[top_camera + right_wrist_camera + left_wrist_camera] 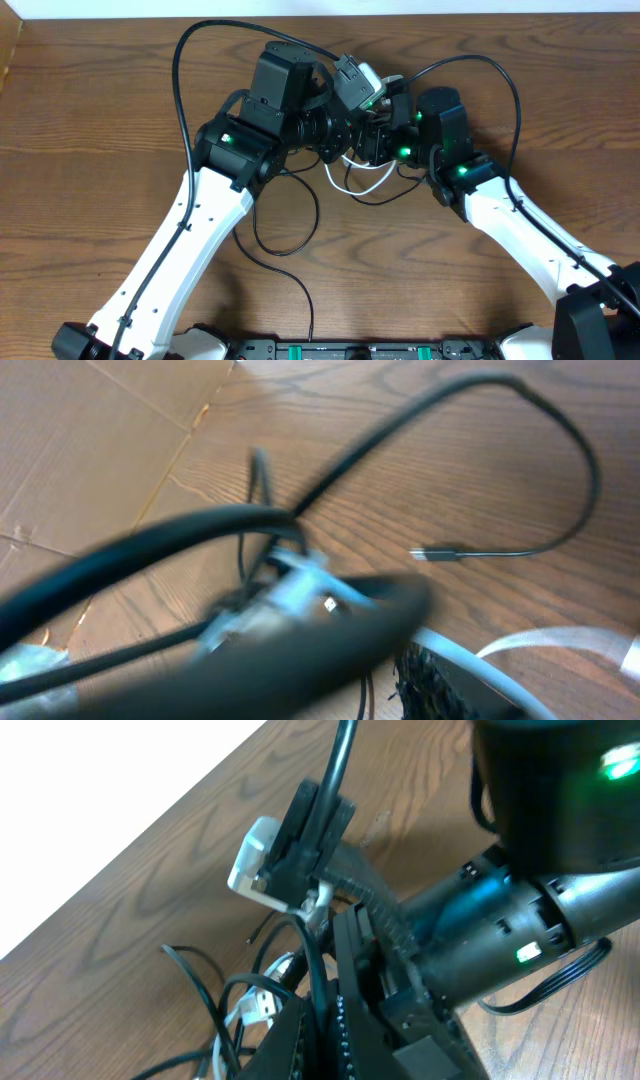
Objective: Untangle cables
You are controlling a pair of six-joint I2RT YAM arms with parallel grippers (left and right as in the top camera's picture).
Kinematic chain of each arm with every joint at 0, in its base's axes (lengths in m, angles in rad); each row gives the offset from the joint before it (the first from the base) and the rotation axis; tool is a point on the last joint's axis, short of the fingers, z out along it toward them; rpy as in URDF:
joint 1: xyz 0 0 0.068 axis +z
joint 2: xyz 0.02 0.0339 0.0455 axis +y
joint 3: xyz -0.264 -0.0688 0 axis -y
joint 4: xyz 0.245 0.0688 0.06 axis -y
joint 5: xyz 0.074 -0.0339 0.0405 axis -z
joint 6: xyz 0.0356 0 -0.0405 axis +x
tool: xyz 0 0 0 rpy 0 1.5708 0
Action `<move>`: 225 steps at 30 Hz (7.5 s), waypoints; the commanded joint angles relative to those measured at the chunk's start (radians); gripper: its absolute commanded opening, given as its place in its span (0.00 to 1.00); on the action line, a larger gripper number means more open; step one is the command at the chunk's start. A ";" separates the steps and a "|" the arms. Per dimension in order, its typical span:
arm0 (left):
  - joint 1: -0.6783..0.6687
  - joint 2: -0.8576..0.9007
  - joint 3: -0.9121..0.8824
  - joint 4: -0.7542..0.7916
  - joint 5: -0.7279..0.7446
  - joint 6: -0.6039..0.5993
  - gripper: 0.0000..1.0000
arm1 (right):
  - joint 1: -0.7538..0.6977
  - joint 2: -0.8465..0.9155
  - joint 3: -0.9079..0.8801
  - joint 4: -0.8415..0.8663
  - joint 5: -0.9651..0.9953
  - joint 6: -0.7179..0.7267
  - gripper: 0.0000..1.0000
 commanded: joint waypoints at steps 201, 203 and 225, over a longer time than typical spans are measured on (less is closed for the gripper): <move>-0.039 0.597 0.064 0.041 0.126 -0.096 0.07 | -0.203 -0.645 -0.210 -0.223 0.046 0.145 0.01; -0.009 0.565 0.064 0.040 0.093 -0.096 0.08 | -0.203 -0.645 -0.210 -0.225 0.053 0.145 0.01; 0.108 0.226 0.064 -0.008 0.125 -0.099 0.08 | -0.201 -0.456 -0.211 -0.357 0.224 0.049 0.99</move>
